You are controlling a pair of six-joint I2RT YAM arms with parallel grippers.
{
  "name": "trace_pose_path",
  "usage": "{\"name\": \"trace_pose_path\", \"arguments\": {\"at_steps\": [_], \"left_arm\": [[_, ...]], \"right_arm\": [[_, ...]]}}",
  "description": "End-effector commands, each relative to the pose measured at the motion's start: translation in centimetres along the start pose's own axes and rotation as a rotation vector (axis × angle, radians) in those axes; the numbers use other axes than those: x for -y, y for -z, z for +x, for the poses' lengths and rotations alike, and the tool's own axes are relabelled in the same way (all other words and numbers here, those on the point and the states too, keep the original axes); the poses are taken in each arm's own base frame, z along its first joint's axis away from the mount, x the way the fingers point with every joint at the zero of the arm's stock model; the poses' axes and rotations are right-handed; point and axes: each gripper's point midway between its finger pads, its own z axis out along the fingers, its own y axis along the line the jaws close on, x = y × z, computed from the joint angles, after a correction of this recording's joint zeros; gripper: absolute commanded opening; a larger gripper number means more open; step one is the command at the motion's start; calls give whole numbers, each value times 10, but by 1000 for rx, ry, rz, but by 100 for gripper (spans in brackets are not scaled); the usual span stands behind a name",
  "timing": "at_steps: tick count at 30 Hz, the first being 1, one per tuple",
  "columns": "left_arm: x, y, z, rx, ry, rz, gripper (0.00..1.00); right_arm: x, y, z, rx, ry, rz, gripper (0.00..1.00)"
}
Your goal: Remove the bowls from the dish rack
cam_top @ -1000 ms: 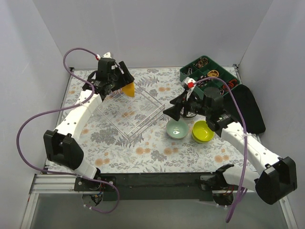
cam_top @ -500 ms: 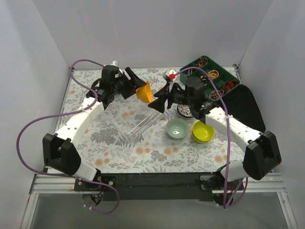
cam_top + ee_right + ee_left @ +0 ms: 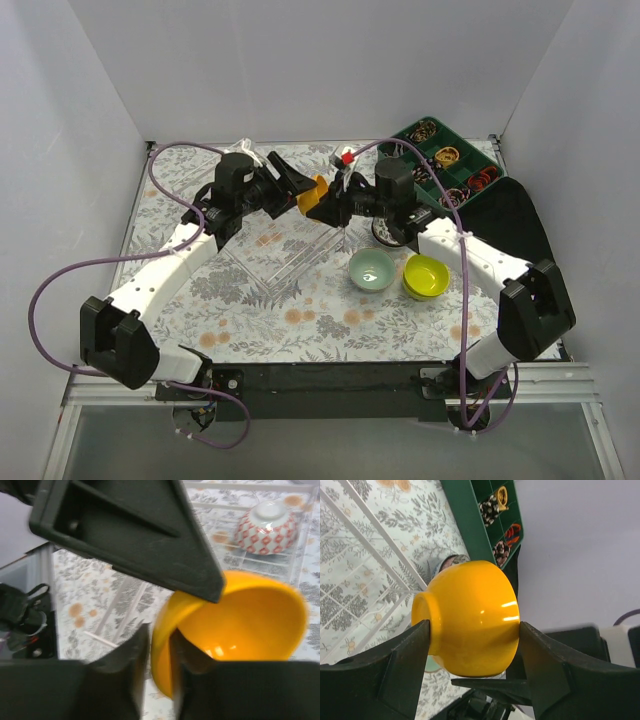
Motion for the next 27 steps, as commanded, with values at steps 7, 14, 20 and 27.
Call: {"name": "trace_pose_path", "arguments": {"at_steps": [7,14,20,27], "left_arm": [[19,18,5,25,-26,120,33],[13,29,-16,145,-204,76,87],[-3,46,-45,271,-397,-59,98],[-35,50,-55,294,-545,-220,98]], "right_arm": [[-20,23,-25,48,47,20,1],[-19,60,-4,-29,78,149,1],[-19,97,31,-157,91,248,1],[-23,128,68,-302,77,313,1]]}}
